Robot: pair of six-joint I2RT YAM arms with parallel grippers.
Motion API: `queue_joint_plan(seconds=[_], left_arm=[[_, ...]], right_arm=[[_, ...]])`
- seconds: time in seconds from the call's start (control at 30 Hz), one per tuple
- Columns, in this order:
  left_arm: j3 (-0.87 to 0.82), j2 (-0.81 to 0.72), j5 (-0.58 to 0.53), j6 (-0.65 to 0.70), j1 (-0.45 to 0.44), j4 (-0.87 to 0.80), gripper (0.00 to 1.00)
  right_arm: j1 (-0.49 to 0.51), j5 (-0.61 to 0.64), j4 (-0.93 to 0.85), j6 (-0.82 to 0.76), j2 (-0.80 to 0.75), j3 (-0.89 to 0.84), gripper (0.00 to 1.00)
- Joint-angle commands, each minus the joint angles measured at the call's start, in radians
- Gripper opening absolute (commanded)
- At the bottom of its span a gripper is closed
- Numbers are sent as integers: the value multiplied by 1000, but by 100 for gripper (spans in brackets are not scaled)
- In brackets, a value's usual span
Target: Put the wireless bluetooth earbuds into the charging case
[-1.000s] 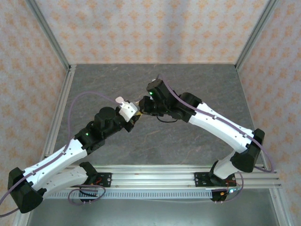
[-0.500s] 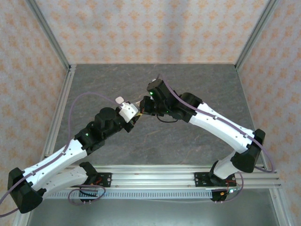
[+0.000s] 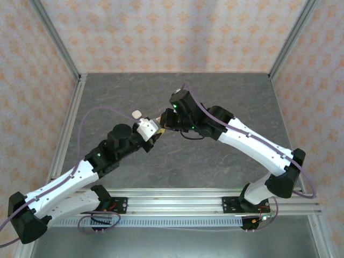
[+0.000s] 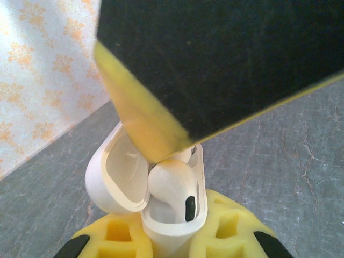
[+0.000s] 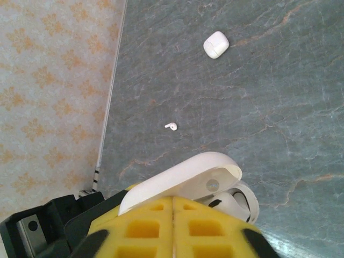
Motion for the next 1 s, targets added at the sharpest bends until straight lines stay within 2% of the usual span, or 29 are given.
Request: queue_joint_plan(seconds=[0.0,0.07,0.17,0.97], left_arm=[[-6,-25,19,15,-8,59,0],[-9,-24,17,14,-9,62,0],[-9,-23,16,14,-8,63,0],[17,8,-29,22,-8,47,0]], right_arm=[[1,16,2,23,-34,-22,20],[1,7,0,36,-36,-34,27],[3,3,3,44,-39,-44,32],[28,14,-74,57,20,1,36]])
